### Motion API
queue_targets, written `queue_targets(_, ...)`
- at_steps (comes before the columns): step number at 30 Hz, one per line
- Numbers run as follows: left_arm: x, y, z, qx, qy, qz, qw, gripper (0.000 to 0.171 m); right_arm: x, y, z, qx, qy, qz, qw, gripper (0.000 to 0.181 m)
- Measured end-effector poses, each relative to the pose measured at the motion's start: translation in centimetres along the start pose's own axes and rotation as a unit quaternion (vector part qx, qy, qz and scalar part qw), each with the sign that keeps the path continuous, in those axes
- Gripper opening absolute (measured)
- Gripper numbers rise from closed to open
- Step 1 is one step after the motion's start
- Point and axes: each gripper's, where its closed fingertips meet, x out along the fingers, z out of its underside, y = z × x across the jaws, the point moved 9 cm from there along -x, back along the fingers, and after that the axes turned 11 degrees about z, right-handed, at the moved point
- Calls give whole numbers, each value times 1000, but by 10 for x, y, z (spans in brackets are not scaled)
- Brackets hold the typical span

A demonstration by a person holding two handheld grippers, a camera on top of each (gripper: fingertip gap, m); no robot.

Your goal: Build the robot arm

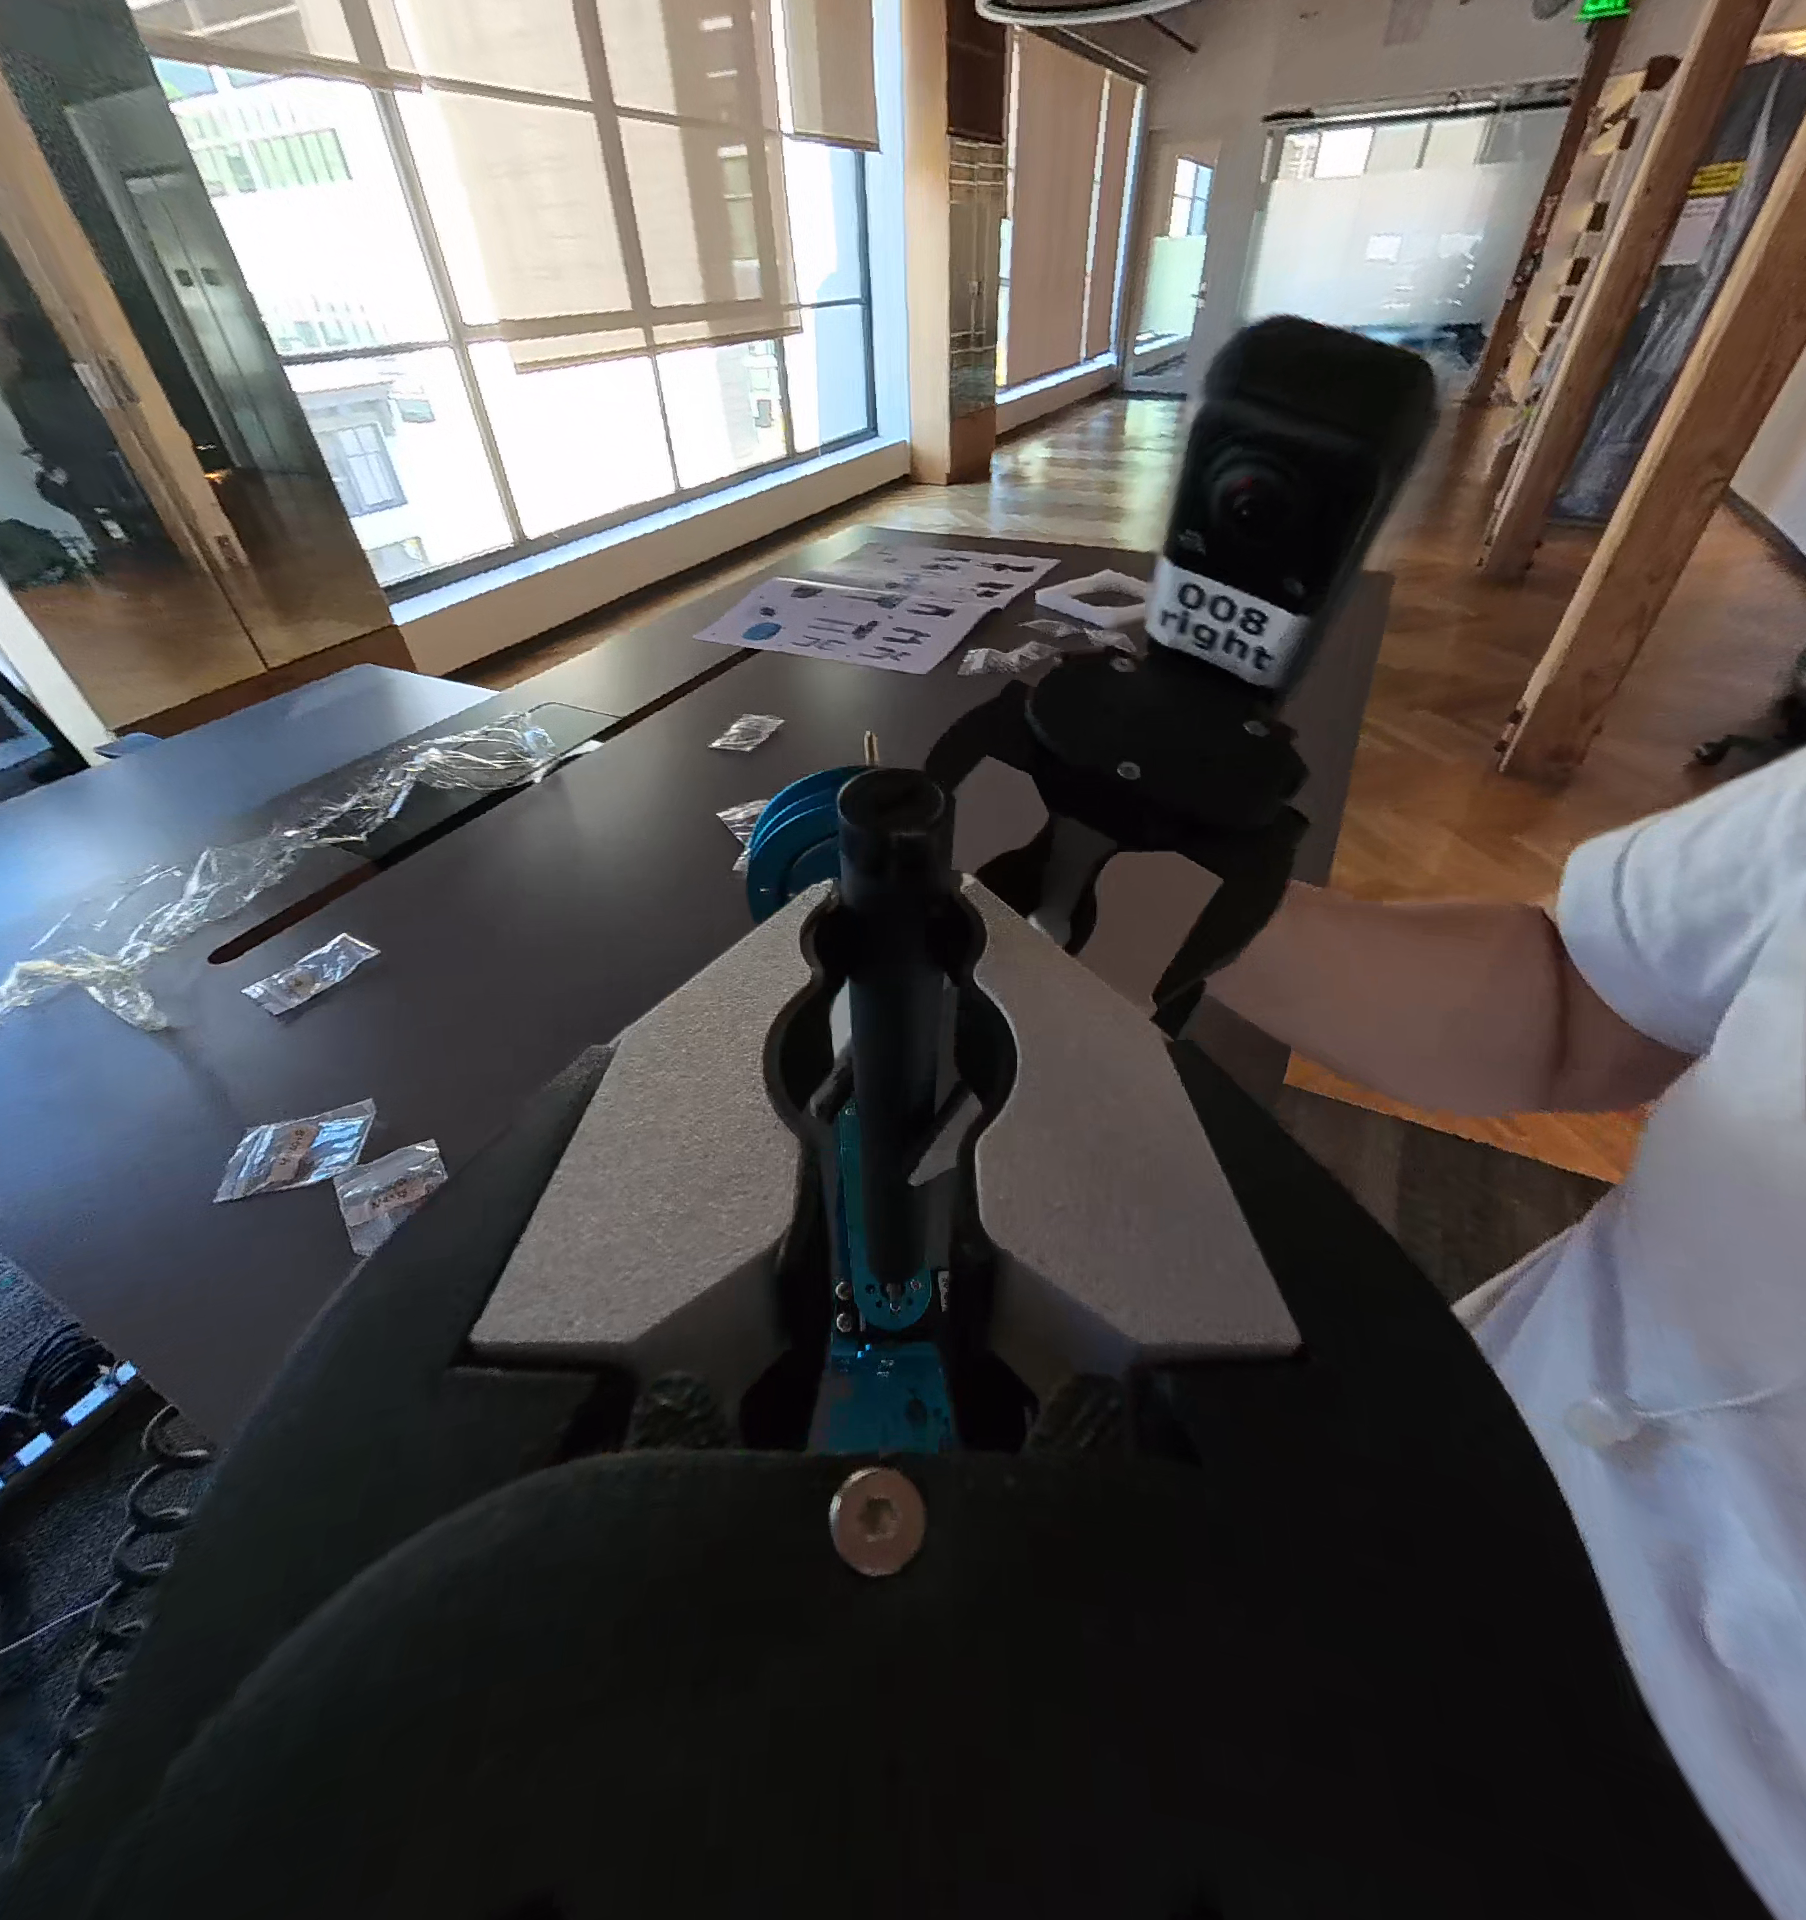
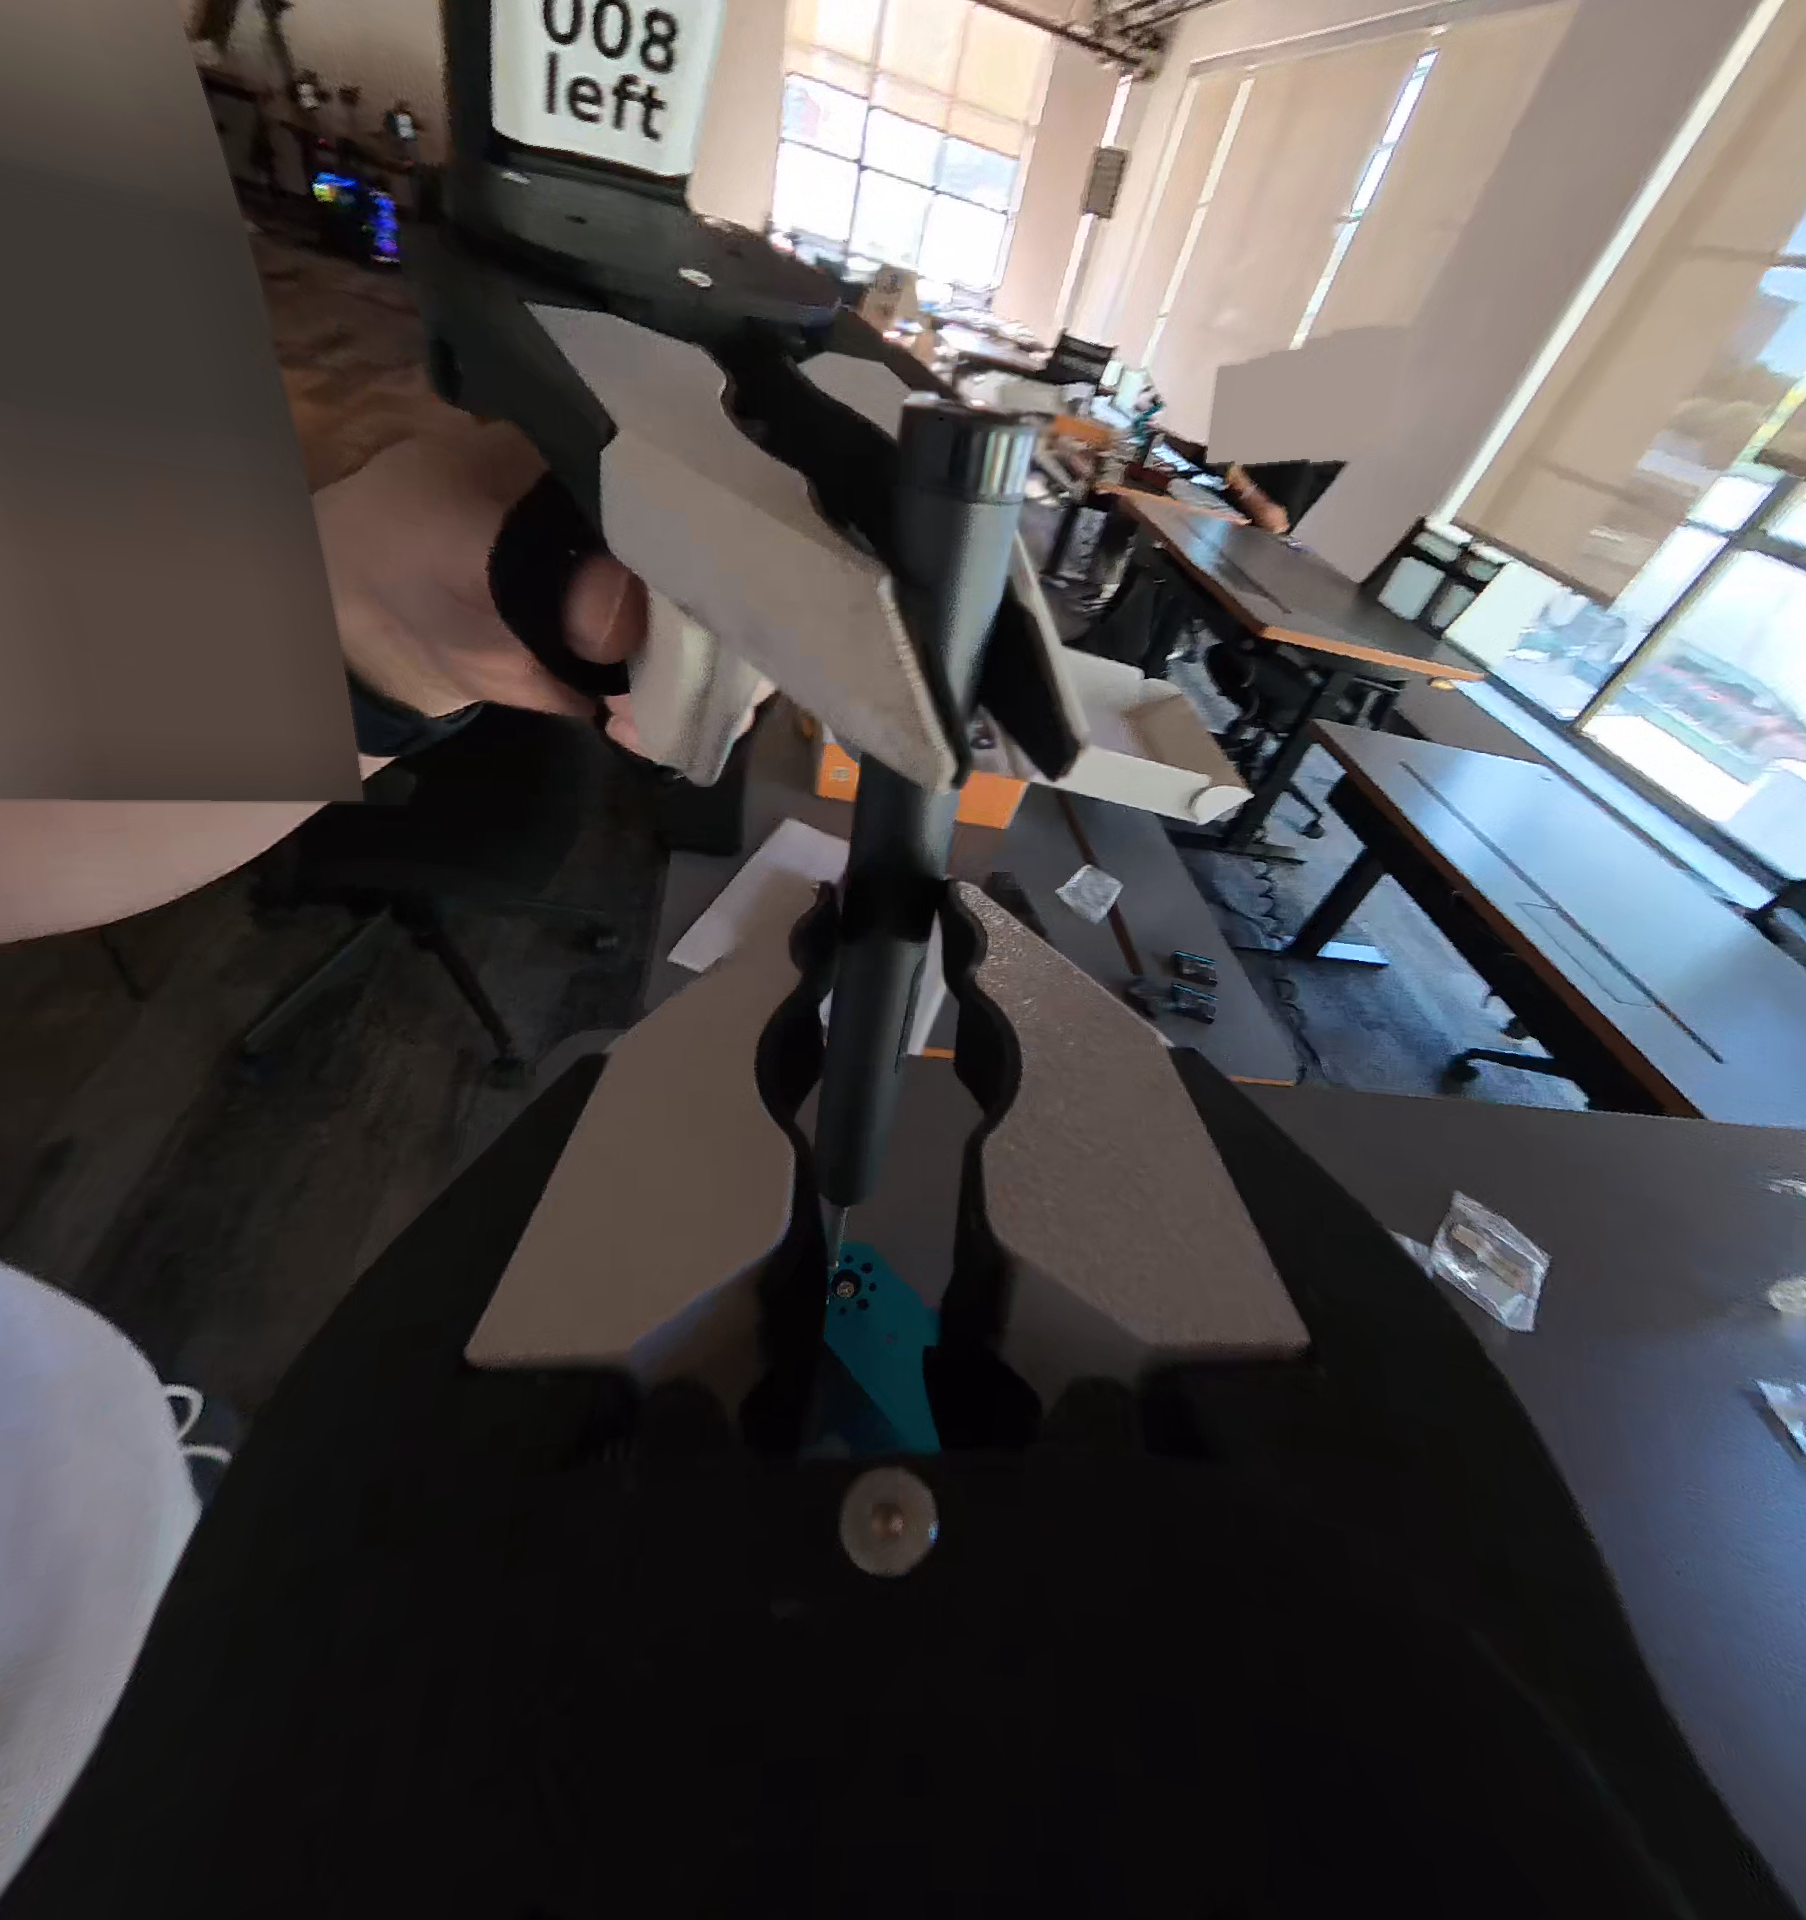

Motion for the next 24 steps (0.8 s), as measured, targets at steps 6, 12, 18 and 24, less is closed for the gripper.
queue_targets(6,1,-1,0,-1,2,24,1000,17,1,0,-3,-18,0,-9,1000,18)
queue_targets(12,10,8,4,36,-13,-35,999,16,-4,-15,1,15,18,94,995,17)
queue_targets(18,9,1,1,38,-41,39,998,16,-5,-4,-4,-14,-6,7,1000,19)
queue_targets(24,6,-1,1,8,-15,36,999,23,-2,-9,-4,-10,-8,44,999,18)
